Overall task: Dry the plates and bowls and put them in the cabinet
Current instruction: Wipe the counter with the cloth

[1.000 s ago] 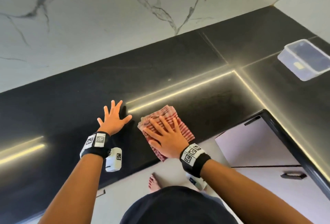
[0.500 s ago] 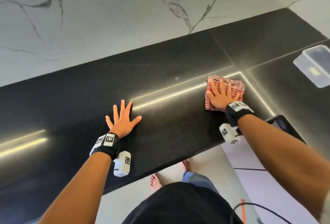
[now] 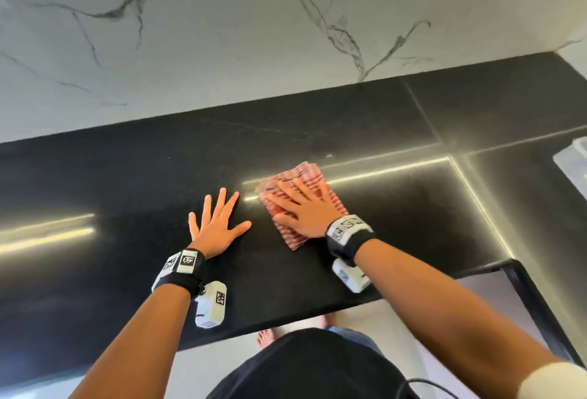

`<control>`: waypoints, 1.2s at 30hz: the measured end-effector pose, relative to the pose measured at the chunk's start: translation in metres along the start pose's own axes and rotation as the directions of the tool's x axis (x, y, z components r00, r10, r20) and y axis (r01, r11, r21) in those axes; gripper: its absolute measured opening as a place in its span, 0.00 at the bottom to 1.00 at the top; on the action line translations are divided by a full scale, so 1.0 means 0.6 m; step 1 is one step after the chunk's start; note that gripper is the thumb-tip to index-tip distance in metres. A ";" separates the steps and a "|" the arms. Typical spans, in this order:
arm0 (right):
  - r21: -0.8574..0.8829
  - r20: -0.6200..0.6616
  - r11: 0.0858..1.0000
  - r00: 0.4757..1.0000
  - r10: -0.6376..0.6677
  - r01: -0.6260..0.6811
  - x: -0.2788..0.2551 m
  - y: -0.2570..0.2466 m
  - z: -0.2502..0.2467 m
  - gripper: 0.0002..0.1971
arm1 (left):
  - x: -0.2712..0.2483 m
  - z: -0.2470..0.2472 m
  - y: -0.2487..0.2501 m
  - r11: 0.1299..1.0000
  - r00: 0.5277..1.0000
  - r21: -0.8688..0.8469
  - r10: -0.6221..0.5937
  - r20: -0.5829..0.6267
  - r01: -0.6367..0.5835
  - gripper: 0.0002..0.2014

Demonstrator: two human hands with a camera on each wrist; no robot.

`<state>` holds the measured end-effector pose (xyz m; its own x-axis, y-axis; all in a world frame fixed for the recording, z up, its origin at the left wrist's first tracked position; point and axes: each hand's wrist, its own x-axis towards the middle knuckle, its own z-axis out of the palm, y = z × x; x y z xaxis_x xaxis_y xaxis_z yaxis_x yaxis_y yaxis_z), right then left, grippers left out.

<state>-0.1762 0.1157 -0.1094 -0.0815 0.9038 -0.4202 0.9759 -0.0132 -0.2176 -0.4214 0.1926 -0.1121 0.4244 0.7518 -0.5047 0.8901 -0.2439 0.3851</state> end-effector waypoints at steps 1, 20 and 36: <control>0.001 -0.001 1.000 1.000 0.012 -0.012 0.002 0.028 -0.009 0.33 | -0.002 0.000 -0.002 1.000 1.000 -0.008 -0.004 -0.001 0.004 0.39; 0.304 -0.056 0.914 0.952 0.300 -0.270 0.104 0.078 -0.079 0.32 | 0.003 0.003 0.001 1.000 1.000 -0.011 -0.027 -0.016 0.027 0.39; 0.204 0.047 0.925 0.947 0.318 -0.321 0.140 0.332 -0.150 0.43 | 0.004 0.007 -0.001 0.999 0.999 -0.032 -0.028 -0.037 0.026 0.39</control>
<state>0.0297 0.2276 -0.1090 0.2235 0.8313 -0.5089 0.8875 -0.3895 -0.2464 -0.4202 0.1920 -0.1164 0.3932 0.7805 -0.4860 0.8951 -0.2042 0.3962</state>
